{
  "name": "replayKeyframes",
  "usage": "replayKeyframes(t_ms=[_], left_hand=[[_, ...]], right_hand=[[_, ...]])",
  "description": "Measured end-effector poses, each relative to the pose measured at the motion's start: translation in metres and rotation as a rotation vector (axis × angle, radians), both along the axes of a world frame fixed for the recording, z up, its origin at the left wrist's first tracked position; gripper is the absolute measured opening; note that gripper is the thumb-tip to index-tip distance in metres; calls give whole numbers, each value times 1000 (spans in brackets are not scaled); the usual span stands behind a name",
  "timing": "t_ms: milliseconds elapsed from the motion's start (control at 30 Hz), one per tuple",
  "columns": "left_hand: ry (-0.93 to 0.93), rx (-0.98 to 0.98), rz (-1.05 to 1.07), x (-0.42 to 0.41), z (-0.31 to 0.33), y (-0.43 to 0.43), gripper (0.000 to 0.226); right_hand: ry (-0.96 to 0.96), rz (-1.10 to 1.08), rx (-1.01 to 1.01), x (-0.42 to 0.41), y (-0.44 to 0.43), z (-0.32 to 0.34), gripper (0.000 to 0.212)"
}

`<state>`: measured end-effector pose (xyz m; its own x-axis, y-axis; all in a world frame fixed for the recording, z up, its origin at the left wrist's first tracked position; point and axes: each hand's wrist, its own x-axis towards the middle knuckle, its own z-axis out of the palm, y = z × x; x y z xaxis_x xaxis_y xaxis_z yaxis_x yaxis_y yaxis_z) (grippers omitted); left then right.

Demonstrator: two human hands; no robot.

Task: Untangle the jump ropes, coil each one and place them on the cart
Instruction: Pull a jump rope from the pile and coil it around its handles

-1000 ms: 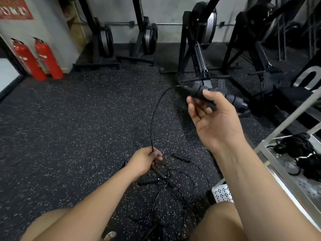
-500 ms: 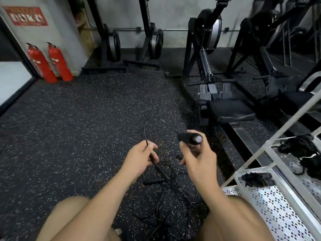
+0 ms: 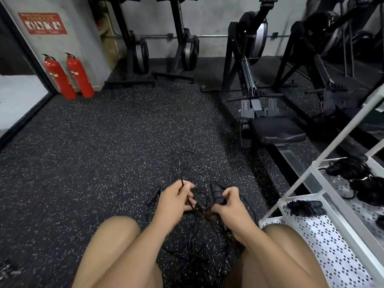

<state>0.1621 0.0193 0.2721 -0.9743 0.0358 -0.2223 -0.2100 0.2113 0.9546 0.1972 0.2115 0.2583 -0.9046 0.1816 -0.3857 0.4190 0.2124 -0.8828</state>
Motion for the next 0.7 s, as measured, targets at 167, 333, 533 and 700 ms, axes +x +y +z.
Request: replayKeyframes(t_ms=[167, 333, 533, 700], left_hand=[[-93, 128, -3, 0, -5, 8, 27], [-174, 314, 47, -2, -12, 12, 27], [-169, 374, 78, -8, -23, 8, 28], [-321, 534, 149, -11, -27, 3, 30]], right_hand=[[-189, 106, -78, -4, -7, -9, 39], [-51, 107, 4, -3, -24, -19, 31], [16, 98, 366, -5, -23, -29, 29], [-6, 16, -22, -4, -14, -11, 28]])
